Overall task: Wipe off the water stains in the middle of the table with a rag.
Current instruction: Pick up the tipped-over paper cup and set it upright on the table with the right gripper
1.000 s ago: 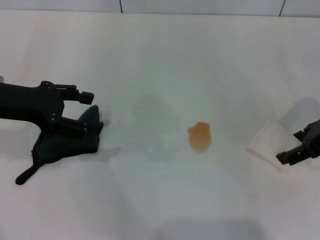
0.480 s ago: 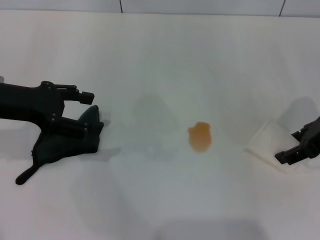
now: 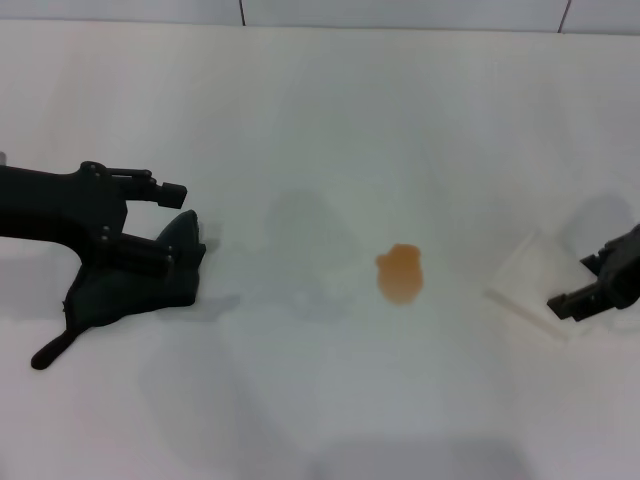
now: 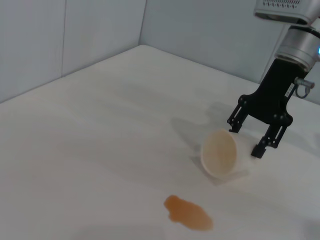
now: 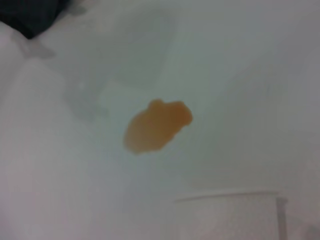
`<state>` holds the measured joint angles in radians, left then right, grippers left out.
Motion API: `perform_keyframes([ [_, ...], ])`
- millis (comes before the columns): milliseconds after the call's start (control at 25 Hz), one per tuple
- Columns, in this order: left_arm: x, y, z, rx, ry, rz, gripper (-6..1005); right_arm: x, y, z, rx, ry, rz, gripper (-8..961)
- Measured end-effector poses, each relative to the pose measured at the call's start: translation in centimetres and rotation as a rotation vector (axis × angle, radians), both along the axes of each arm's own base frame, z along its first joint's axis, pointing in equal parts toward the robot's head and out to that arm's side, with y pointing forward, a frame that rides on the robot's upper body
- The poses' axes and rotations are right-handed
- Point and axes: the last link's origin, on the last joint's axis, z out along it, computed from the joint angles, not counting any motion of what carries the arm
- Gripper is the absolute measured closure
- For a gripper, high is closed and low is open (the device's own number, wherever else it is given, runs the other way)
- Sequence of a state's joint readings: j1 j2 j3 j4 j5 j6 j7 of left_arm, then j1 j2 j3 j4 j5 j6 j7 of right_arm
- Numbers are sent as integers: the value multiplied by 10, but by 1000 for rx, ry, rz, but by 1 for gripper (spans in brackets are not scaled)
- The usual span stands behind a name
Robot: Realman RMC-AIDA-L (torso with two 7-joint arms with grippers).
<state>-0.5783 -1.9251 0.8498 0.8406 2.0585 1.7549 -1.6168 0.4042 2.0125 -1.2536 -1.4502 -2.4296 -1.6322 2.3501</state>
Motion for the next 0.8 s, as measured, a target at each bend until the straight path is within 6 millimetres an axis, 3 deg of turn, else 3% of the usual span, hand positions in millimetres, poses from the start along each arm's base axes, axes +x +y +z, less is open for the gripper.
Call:
perform_keyframes([
  [520,0,0,-1,12,-1,-31,111,-5,10,10,99,123,49,268],
  [800,-1,-1,-2,24,-5,-45,111,6,16,7,154,273,101,269],
])
